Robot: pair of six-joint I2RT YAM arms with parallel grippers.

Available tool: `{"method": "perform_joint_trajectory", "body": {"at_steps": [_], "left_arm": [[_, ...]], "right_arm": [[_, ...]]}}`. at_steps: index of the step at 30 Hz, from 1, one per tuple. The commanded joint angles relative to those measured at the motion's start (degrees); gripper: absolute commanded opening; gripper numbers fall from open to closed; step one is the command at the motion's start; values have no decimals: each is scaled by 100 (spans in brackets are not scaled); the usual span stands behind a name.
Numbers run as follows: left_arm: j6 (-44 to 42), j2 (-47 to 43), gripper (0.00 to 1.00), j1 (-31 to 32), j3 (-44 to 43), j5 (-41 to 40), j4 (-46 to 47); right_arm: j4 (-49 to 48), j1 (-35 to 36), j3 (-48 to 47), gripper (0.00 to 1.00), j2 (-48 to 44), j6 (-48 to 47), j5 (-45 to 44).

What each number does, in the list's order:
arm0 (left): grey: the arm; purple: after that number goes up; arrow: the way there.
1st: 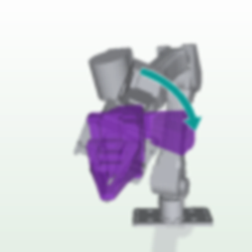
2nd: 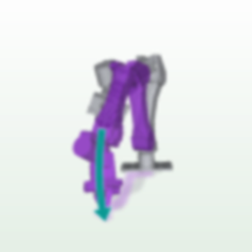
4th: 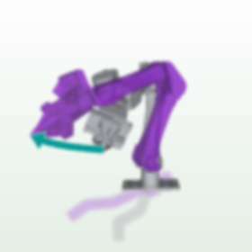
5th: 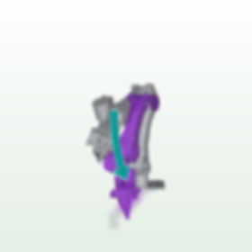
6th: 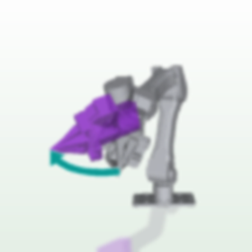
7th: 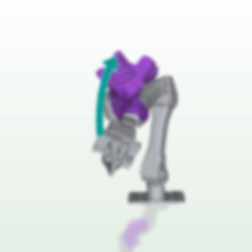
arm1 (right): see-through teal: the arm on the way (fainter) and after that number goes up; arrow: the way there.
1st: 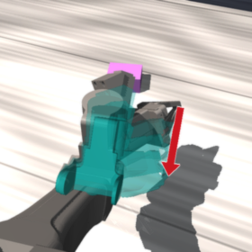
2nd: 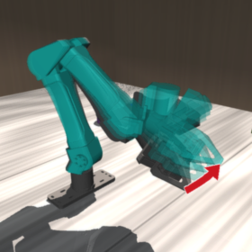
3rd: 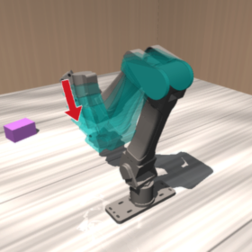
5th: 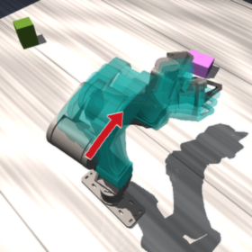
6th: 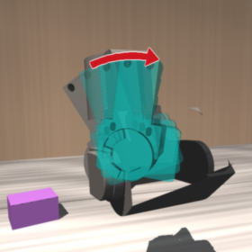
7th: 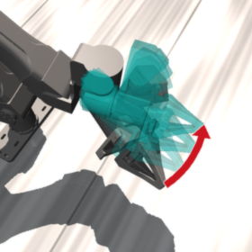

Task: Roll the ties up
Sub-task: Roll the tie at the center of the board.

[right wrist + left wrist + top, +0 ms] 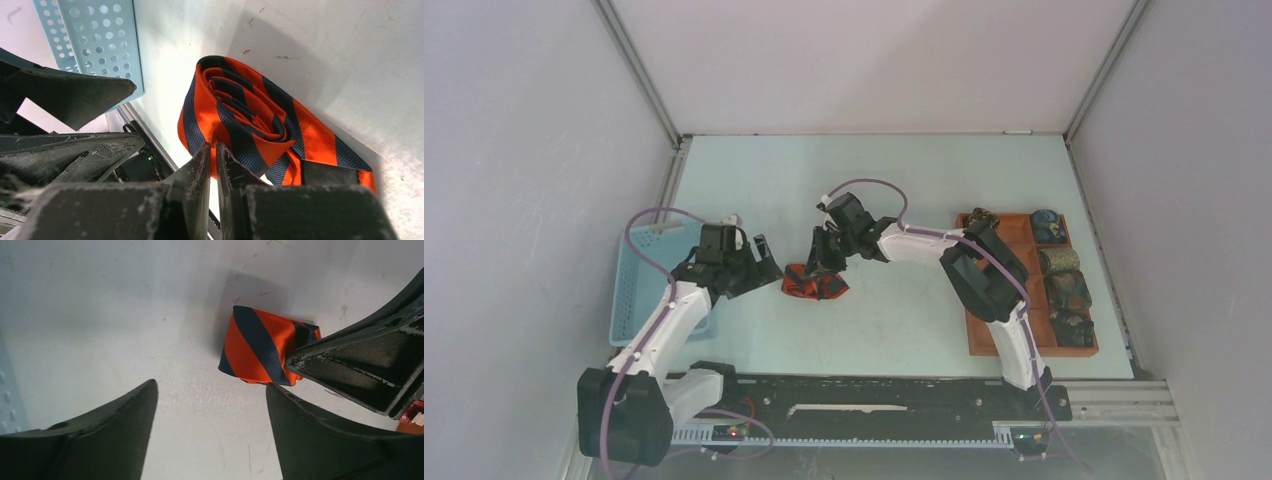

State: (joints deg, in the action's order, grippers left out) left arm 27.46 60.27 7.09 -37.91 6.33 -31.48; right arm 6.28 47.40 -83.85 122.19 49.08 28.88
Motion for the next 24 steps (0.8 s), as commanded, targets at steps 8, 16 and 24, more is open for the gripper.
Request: {"method": "perform_joint_trajectory", "body": {"at_steps": [8, 16, 24], "left_arm": [[384, 319, 90, 3, 458, 624, 1442], [496, 425, 91, 55, 794, 1013, 2279], [688, 761, 91, 97, 1065, 1327, 2899]], "right_arm": [[27, -43, 238, 10, -287, -168, -119], [66, -56, 280, 8, -357, -205, -128], [104, -79, 308, 8, -432, -232, -129]]}}
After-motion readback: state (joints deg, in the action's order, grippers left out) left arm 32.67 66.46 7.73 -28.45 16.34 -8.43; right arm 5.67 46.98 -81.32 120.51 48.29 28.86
